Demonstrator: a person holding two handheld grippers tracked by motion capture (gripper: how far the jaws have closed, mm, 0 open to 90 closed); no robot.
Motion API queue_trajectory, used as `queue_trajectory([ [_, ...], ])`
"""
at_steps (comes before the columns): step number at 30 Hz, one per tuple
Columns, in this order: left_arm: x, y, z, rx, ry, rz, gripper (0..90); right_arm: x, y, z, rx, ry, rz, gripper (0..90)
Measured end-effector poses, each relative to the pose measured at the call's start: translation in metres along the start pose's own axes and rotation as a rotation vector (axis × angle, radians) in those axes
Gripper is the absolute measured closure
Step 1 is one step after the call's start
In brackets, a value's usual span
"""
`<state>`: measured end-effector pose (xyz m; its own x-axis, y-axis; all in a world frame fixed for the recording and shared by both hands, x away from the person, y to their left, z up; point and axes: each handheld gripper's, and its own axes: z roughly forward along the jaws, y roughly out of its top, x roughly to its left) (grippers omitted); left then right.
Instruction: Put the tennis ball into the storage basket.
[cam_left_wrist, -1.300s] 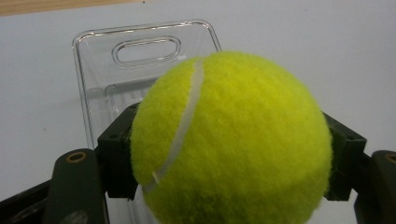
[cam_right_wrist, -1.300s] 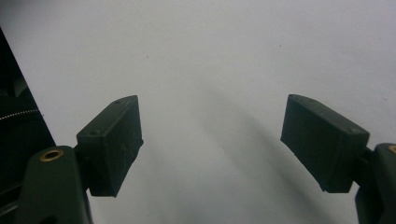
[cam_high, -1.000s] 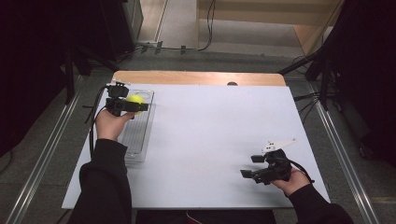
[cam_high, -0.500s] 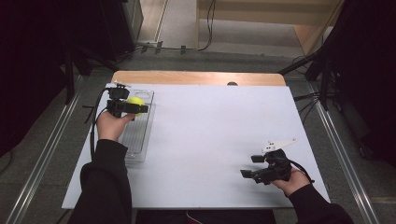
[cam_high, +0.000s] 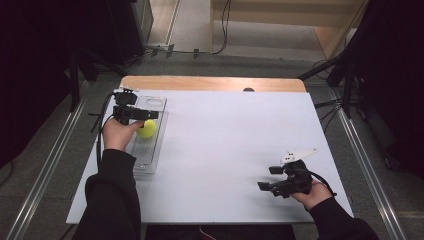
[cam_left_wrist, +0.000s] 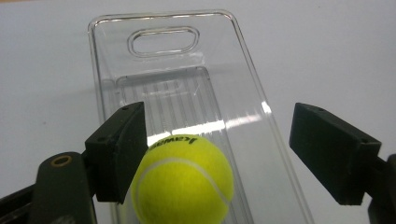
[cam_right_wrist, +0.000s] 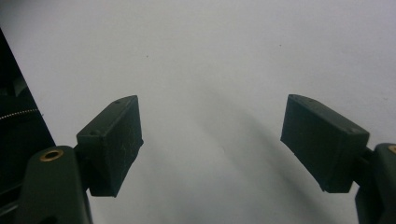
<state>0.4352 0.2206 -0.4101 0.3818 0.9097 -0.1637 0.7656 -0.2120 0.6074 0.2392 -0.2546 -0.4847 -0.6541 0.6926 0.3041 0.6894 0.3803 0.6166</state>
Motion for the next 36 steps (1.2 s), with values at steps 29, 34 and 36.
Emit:
queue_trajectory([
  [29,-0.026,0.014,-0.018,0.008,-0.172,0.033,20.4,0.0,0.0,0.0,0.003,0.002,-0.001,18.5],
  [34,-0.033,0.015,-0.016,0.017,-0.21,0.049,20.5,0.0,0.0,0.0,0.002,0.001,0.002,18.5],
  [36,-0.035,0.015,-0.015,0.016,-0.232,0.054,20.4,0.0,0.0,0.0,0.002,0.0,0.0,18.5],
])
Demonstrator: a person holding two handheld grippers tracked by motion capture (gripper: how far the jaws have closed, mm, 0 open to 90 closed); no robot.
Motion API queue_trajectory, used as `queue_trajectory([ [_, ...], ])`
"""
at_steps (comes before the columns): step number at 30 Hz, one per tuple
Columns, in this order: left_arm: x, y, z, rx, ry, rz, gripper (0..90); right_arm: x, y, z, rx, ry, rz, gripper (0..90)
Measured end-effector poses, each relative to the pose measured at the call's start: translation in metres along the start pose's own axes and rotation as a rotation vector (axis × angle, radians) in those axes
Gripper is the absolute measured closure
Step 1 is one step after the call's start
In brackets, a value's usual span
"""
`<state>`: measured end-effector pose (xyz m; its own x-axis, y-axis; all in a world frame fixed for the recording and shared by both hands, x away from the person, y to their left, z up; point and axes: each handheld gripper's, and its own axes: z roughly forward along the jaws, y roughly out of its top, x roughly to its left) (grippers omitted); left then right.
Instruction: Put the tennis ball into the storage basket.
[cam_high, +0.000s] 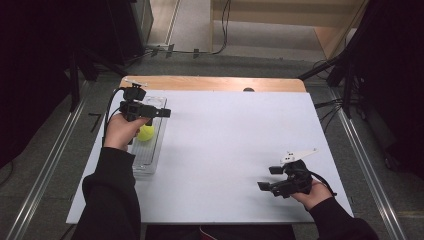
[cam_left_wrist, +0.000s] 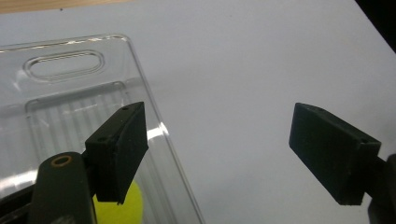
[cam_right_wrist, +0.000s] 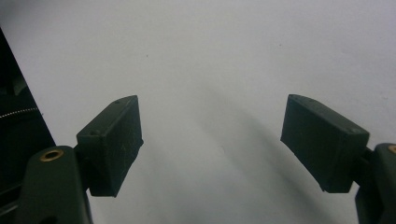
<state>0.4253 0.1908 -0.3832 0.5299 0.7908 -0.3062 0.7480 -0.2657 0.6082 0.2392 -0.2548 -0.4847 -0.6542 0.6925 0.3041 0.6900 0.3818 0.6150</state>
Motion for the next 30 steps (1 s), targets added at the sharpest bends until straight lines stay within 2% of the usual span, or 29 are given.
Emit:
queue_trajectory([
  [2,-0.002,0.0,0.002,-0.003,-0.02,-0.001,20.5,0.0,0.0,0.0,-0.001,-0.001,0.002,18.5],
  [8,-0.011,0.002,0.007,0.005,-0.042,0.016,20.5,0.0,-0.001,-0.001,-0.001,-0.002,0.003,18.5],
  [20,-0.026,0.001,0.018,0.045,-0.049,0.06,20.6,0.0,-0.001,-0.001,-0.005,-0.001,0.002,18.5],
  [30,-0.039,-0.004,0.02,0.053,-0.099,0.079,20.6,0.0,-0.001,-0.002,-0.006,-0.002,0.002,18.5],
])
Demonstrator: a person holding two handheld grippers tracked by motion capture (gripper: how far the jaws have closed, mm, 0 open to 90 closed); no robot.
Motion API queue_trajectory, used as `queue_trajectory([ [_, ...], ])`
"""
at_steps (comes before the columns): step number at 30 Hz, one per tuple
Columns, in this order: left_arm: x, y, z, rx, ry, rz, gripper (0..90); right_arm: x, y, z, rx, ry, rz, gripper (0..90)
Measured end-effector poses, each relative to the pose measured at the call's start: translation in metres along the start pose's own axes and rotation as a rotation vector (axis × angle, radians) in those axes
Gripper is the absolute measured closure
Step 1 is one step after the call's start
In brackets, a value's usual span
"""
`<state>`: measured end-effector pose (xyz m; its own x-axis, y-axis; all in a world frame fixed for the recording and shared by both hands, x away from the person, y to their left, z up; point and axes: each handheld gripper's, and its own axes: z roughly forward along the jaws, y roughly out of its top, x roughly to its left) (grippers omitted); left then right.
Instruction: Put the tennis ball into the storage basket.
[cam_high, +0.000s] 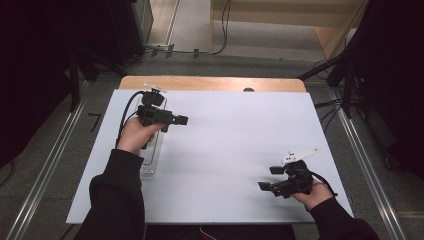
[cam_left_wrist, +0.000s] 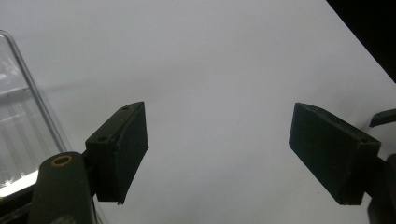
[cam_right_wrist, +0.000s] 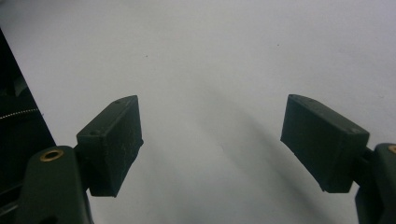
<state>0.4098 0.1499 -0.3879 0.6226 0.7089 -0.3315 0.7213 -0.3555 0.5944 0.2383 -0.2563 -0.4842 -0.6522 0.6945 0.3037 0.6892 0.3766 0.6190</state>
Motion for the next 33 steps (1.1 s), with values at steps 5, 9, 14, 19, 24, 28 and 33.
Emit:
queue_trajectory([
  [5,-0.005,-0.003,-0.001,-0.001,-0.015,0.003,20.6,0.0,0.0,0.0,0.0,0.001,0.001,18.5],
  [9,-0.009,-0.007,0.0,0.007,-0.021,0.014,20.6,0.0,0.0,0.0,0.0,0.001,0.001,18.5],
  [14,-0.012,-0.013,0.001,0.009,-0.023,0.023,20.6,0.0,0.0,0.0,0.0,0.001,0.0,18.5],
  [19,-0.013,-0.02,0.001,0.006,-0.032,0.034,20.6,0.0,0.0,0.0,-0.001,0.0,0.001,18.5],
  [24,-0.015,-0.028,0.002,0.008,-0.045,0.031,20.6,0.0,0.0,0.0,0.0,0.0,0.002,18.5],
  [28,-0.017,-0.032,0.002,0.012,-0.047,0.034,20.6,0.0,0.0,0.0,-0.001,0.001,0.001,18.5],
  [33,-0.021,-0.037,0.001,0.009,-0.049,0.046,20.6,0.0,0.0,0.0,-0.001,0.001,0.001,18.5],
])
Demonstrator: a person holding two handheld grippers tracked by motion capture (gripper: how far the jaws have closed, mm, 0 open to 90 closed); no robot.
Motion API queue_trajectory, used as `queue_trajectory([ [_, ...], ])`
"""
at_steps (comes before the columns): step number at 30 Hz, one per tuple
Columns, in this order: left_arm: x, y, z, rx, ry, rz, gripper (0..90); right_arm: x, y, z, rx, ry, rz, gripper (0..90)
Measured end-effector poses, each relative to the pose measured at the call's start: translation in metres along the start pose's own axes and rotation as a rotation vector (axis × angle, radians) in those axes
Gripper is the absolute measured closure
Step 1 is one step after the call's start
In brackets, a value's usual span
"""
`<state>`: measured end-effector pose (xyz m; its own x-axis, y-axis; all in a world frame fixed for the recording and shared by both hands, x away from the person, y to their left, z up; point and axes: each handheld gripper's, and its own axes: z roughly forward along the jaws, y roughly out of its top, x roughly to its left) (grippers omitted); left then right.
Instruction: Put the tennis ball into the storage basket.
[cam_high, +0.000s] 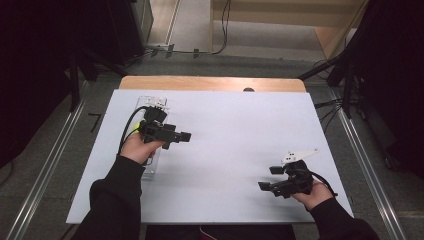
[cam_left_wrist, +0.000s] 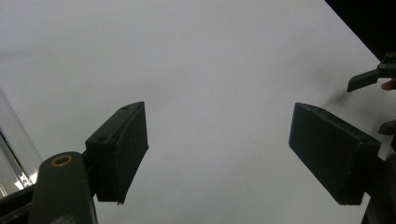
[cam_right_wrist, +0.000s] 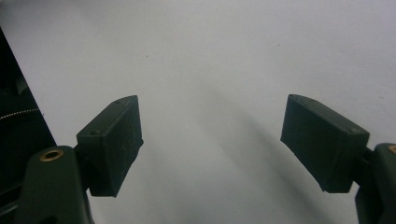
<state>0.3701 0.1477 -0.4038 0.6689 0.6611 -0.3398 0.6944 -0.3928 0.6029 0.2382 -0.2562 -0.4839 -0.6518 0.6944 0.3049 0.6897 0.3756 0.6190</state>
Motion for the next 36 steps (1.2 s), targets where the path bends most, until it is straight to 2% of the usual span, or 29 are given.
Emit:
queue_trajectory([
  [13,-0.012,-0.015,0.001,0.025,0.0,0.042,20.6,0.0,0.0,0.0,0.0,0.0,0.0,18.5],
  [24,-0.018,-0.028,0.001,0.013,0.0,0.055,20.5,0.0,0.0,-0.001,-0.001,-0.002,0.0,18.5],
  [27,-0.02,-0.032,0.002,0.009,-0.012,0.056,20.6,0.0,0.0,-0.001,0.0,-0.003,-0.002,18.5],
  [31,-0.025,-0.038,0.003,0.017,-0.014,0.077,20.5,0.0,0.0,-0.001,-0.001,-0.002,0.0,18.5],
  [36,-0.026,-0.044,0.003,0.007,-0.018,0.079,20.5,0.0,0.0,-0.001,0.0,-0.004,0.001,18.5],
])
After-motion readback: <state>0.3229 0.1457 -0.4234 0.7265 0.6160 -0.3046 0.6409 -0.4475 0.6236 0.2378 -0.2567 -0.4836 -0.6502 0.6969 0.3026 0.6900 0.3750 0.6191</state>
